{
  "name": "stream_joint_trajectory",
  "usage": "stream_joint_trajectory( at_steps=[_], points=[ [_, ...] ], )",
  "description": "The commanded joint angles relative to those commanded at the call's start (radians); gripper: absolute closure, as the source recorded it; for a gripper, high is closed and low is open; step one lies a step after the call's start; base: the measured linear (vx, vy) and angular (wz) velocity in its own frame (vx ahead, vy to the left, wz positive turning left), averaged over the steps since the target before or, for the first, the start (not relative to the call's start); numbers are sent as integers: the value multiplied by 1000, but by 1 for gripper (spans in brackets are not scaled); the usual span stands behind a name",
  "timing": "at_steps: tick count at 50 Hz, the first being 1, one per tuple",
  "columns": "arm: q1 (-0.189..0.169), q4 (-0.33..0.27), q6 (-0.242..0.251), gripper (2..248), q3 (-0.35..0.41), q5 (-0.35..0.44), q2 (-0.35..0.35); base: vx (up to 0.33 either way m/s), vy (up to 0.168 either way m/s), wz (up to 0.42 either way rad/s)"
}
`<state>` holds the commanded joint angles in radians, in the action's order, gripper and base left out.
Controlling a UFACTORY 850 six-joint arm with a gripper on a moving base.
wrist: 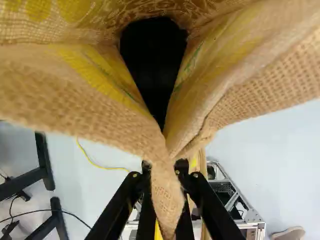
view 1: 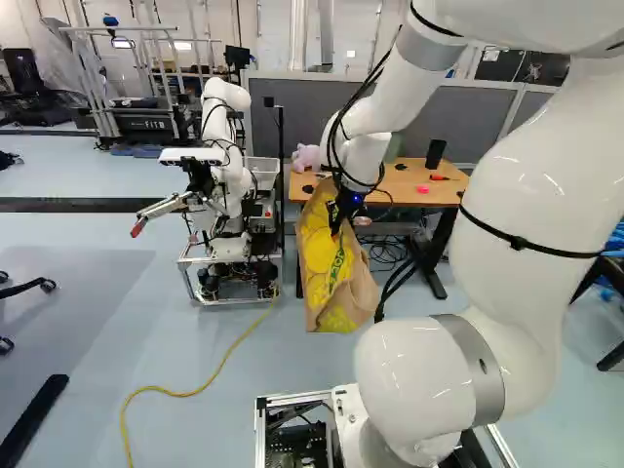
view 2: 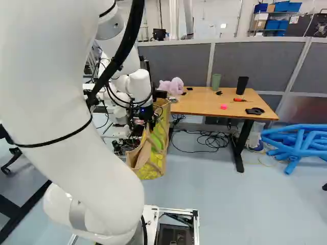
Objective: Pick up the bag on the ground and place it on the table
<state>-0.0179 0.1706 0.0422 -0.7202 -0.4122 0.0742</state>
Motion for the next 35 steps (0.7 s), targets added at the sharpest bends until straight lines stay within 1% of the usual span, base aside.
stream_joint_trajectory(
  at_steps=[35],
  points=[
    [-15,0,0,217,-31,-97,-85,0,0,0]
  ],
)
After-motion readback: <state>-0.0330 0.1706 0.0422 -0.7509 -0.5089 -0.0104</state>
